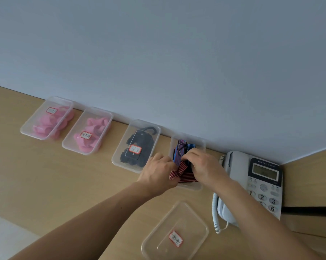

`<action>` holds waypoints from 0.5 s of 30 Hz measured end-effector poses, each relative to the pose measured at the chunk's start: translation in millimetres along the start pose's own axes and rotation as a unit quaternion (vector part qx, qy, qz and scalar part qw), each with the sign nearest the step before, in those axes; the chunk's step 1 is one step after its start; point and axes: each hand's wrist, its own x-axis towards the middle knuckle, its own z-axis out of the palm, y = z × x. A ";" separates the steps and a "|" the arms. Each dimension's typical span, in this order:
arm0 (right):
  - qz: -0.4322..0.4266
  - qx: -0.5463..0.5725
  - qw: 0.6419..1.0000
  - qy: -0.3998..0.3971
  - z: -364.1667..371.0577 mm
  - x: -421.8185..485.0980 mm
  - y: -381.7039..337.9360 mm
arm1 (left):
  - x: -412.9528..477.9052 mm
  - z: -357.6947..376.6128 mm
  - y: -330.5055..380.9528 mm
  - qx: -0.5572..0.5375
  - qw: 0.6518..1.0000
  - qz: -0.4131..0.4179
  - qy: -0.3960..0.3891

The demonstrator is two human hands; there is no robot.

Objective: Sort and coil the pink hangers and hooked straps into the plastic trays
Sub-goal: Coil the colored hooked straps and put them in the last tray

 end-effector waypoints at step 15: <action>0.277 0.063 0.952 0.114 12.5 -8.5 -1.6 | -0.5 -0.2 7.8 0.042 0.980 0.053 0.186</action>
